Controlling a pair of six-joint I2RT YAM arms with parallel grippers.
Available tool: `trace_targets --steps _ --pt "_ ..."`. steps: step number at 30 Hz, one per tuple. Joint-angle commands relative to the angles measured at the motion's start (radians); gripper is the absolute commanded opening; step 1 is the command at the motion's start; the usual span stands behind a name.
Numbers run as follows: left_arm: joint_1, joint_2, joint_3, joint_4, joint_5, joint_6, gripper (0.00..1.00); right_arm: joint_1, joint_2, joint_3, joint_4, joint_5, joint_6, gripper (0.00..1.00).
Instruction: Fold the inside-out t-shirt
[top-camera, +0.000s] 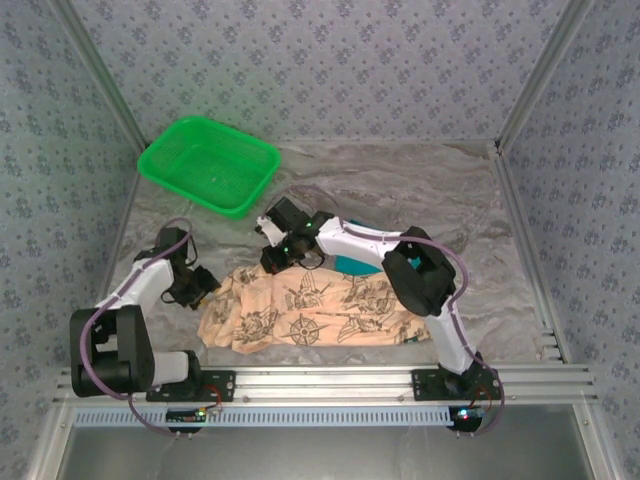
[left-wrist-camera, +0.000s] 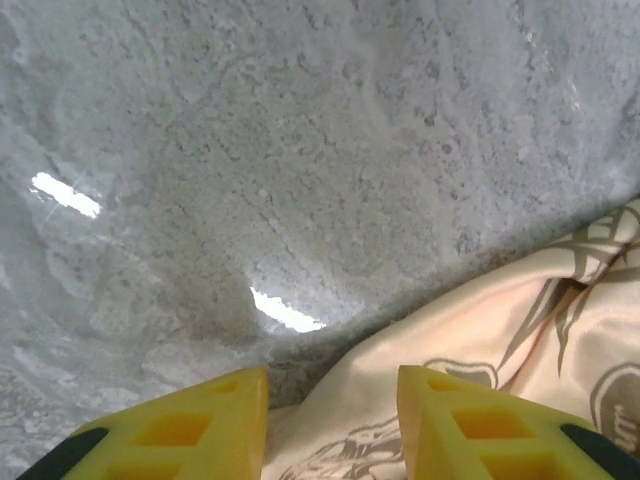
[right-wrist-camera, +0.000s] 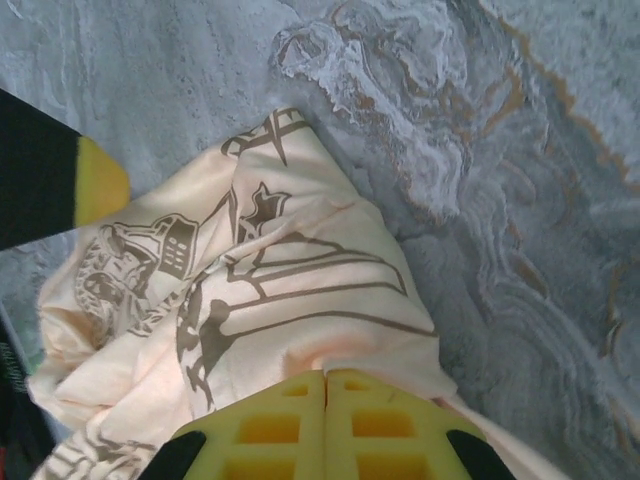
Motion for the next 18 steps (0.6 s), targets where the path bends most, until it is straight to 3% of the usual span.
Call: trace_targets --steps 1,7,9,11,15,18 --pt "0.029 -0.032 0.051 -0.065 0.056 0.035 0.44 0.013 0.049 0.110 -0.104 0.101 -0.158 0.00" --pt "0.048 -0.029 0.067 -0.057 0.079 0.072 0.43 0.017 0.163 0.348 -0.298 0.383 -0.302 0.00" --pt "0.044 -0.010 0.070 -0.038 0.105 0.084 0.40 0.021 0.178 0.370 -0.293 0.398 -0.359 0.01" --pt "0.041 0.008 0.070 -0.030 0.107 0.084 0.40 0.031 0.181 0.380 -0.278 0.371 -0.412 0.03" --pt "0.041 0.023 0.075 -0.010 0.120 0.090 0.40 0.074 0.129 0.323 -0.217 0.138 -0.536 0.04" --pt "0.041 0.029 0.084 -0.002 0.128 0.101 0.41 0.107 0.064 0.226 -0.094 0.035 -0.482 0.05"
